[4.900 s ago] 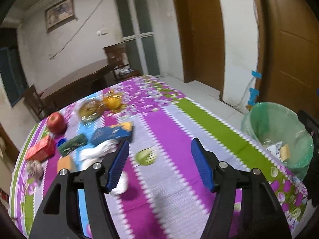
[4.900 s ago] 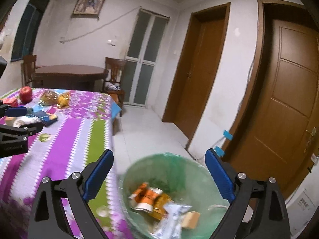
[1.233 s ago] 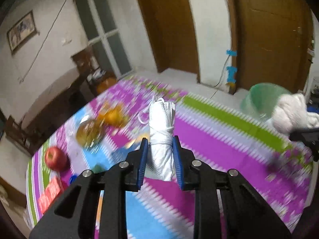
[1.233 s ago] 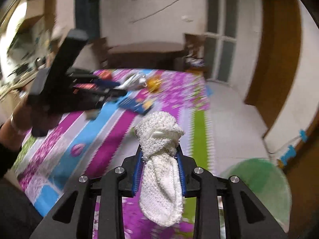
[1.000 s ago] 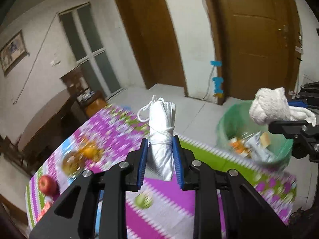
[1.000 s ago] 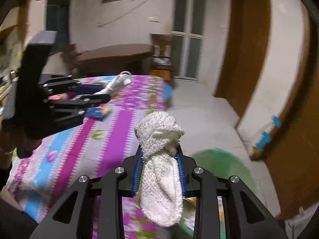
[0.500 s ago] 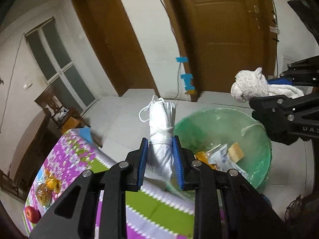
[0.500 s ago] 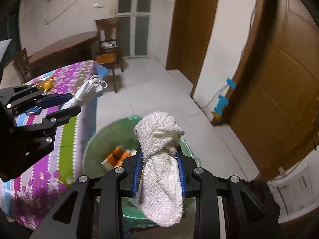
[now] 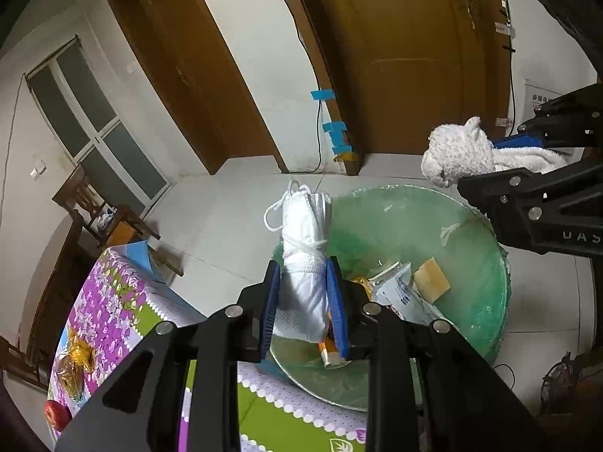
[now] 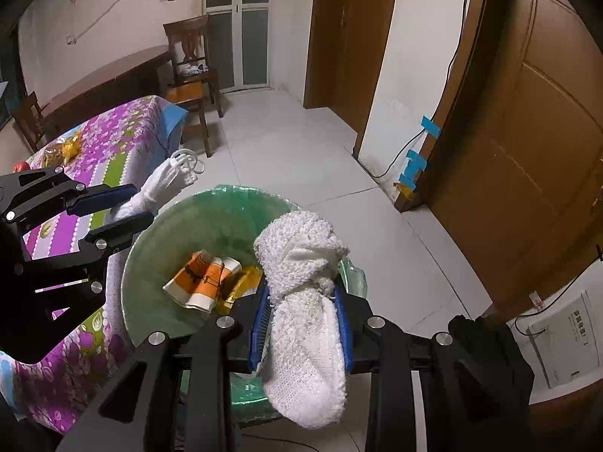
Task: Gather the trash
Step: 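Carry the white sock and white plastic bag over the trash bin, then open both grippers to drop the sock and bag into the bin, then move both open grippers back over the striped tablecloth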
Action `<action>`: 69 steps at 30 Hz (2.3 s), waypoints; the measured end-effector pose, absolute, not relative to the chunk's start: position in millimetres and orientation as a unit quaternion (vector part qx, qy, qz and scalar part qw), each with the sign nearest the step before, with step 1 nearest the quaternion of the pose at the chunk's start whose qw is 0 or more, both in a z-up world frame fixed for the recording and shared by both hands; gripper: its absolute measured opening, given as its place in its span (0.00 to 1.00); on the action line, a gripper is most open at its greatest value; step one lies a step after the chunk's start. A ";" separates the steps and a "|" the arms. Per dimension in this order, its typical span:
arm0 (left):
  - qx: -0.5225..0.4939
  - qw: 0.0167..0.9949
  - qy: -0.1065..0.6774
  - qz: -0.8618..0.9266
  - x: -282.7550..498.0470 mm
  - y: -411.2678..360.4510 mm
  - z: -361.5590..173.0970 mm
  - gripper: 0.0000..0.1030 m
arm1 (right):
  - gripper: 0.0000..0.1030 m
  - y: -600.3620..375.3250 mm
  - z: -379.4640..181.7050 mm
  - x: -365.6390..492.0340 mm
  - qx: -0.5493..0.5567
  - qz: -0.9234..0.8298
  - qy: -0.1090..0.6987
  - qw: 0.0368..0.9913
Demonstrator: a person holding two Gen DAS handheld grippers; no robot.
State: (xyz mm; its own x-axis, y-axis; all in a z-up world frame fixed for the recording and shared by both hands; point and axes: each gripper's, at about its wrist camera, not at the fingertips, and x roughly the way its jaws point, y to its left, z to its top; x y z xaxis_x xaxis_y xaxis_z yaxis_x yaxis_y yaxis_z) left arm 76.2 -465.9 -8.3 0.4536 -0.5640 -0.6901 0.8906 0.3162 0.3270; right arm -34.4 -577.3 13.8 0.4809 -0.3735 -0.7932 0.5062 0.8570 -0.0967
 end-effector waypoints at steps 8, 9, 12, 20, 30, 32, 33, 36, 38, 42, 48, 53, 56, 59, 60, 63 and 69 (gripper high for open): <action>0.354 0.773 0.237 -0.469 74.0 -468.9 -14.5 0.23 | 0.31 -577.1 0.6 -23.4 0.080 -0.247 0.455 0.851; 0.355 0.773 0.239 -0.469 74.2 -468.9 -15.6 0.23 | 0.31 -577.3 -0.8 -22.6 0.080 -0.247 0.457 0.851; 0.356 0.771 0.241 -0.469 74.6 -468.6 -18.3 0.23 | 0.31 -578.2 -5.2 -20.9 0.084 -0.244 0.460 0.850; 0.366 0.770 0.248 -0.460 77.2 -469.7 -24.1 0.28 | 0.41 -578.6 -9.9 -17.1 0.078 -0.249 0.460 0.849; 0.363 0.785 0.231 -0.446 75.3 -463.9 -18.9 0.52 | 0.43 -575.3 -6.7 -18.9 0.076 -0.252 0.455 0.851; 0.361 0.787 0.229 -0.444 75.1 -463.7 -17.5 0.52 | 0.43 -574.9 -6.3 -19.2 0.077 -0.253 0.455 0.850; 0.361 0.788 0.228 -0.443 74.7 -464.1 -16.6 0.52 | 0.43 -575.0 -6.5 -19.5 0.079 -0.253 0.455 0.850; 0.361 0.790 0.224 -0.441 74.1 -462.5 -15.2 0.52 | 0.43 -575.7 -6.0 -21.7 0.079 -0.254 0.454 0.851; 0.362 0.793 0.220 -0.438 73.8 -461.3 -14.2 0.52 | 0.43 -574.5 -5.4 -21.8 0.078 -0.255 0.454 0.851; 0.354 0.804 0.210 -0.429 72.6 -455.2 -8.8 0.52 | 0.43 -574.2 -3.5 -23.7 0.078 -0.256 0.449 0.853; 0.334 0.826 0.207 -0.406 81.5 -433.3 -2.9 0.52 | 0.43 -562.8 6.6 -26.2 0.070 -0.263 0.412 0.870; 0.293 0.852 0.223 -0.373 100.9 -399.1 -2.7 0.58 | 0.46 -534.6 19.1 -24.1 0.036 -0.276 0.347 0.896; 0.278 0.868 0.229 -0.343 113.4 -372.6 -6.0 0.59 | 0.51 -513.9 22.1 -18.6 0.019 -0.270 0.312 0.911; 0.268 0.876 0.240 -0.321 125.2 -346.4 -9.0 0.59 | 0.51 -493.9 21.7 -10.3 0.009 -0.259 0.290 0.921; 0.261 0.880 0.247 -0.312 130.4 -334.0 -10.1 0.59 | 0.52 -488.6 21.9 -8.3 0.009 -0.256 0.285 0.924; 0.246 0.886 0.261 -0.295 141.6 -304.4 -11.2 0.60 | 0.54 -471.1 22.5 1.2 0.011 -0.240 0.266 0.933; 0.218 0.902 0.279 -0.247 156.3 -236.1 -13.4 0.67 | 0.57 -433.1 18.8 30.6 0.010 -0.185 0.262 0.947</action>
State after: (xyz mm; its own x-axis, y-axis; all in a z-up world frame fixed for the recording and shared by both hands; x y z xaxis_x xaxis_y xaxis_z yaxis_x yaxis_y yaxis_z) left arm 156.3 -236.1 -13.4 0.7214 -0.3247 -0.6117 0.5681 0.7826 0.2546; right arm 30.6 -433.1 18.8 0.7939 -0.3457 -0.5002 0.3563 0.9311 -0.0780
